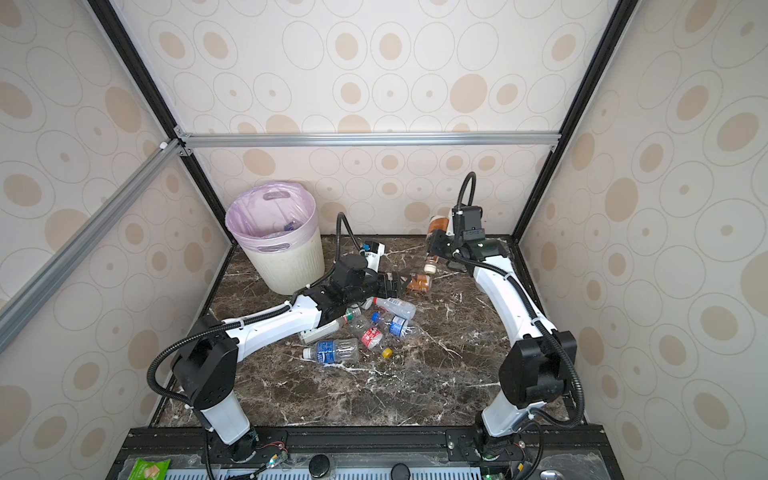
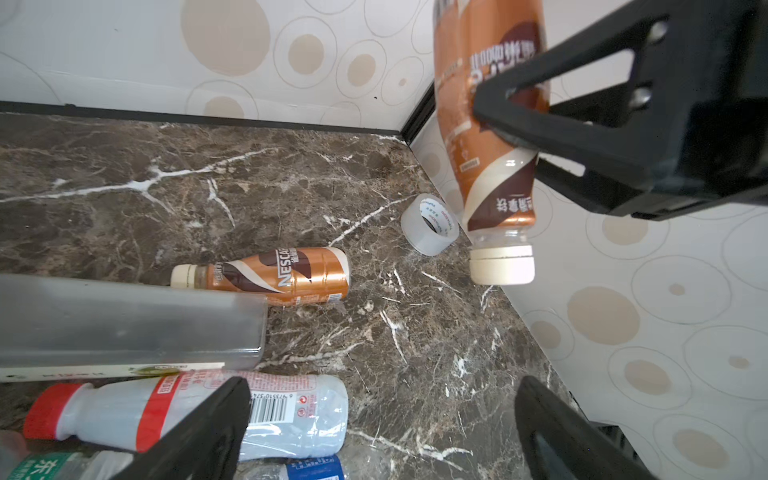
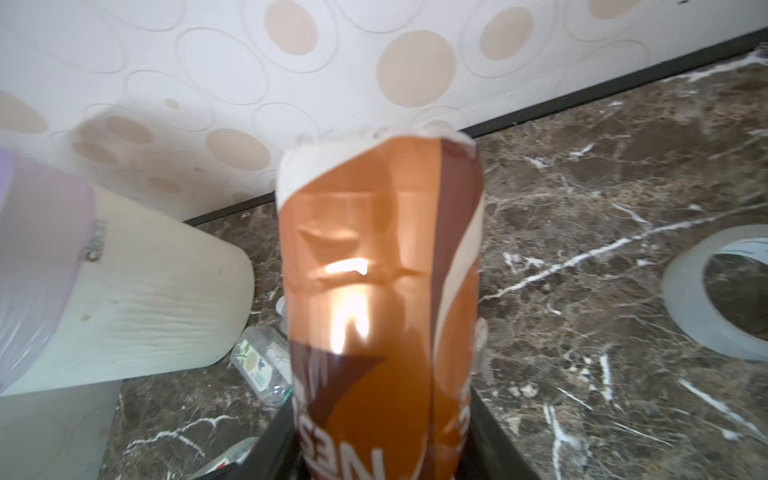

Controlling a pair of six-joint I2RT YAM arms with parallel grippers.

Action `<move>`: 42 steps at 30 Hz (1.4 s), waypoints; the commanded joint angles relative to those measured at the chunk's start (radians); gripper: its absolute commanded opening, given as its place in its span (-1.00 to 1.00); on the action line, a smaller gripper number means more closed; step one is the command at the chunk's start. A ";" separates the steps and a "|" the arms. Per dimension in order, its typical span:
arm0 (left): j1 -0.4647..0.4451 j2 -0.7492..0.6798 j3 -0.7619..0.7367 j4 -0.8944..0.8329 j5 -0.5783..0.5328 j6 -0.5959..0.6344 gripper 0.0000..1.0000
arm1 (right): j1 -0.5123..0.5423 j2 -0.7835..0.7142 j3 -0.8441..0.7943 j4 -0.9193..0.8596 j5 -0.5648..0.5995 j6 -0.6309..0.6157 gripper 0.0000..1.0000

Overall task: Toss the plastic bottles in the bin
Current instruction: 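Lift the Nescafe bottle with the right gripper toward the left gripper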

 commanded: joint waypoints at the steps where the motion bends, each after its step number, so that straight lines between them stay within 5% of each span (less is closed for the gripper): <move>1: -0.007 -0.039 -0.002 0.080 0.043 -0.033 0.98 | 0.044 -0.016 0.010 0.029 0.012 0.053 -0.02; 7: -0.008 -0.054 -0.006 0.076 0.030 -0.043 0.89 | 0.127 -0.023 0.005 0.059 0.026 0.085 -0.03; 20: -0.007 -0.052 -0.029 0.168 0.010 -0.095 0.28 | 0.161 -0.083 -0.063 0.111 0.026 0.128 -0.04; 32: -0.007 -0.036 -0.028 0.199 0.008 -0.119 0.31 | 0.179 -0.104 -0.092 0.152 0.014 0.160 -0.05; 42: -0.007 -0.035 -0.055 0.221 0.005 -0.133 0.04 | 0.185 -0.103 -0.107 0.182 -0.003 0.178 -0.05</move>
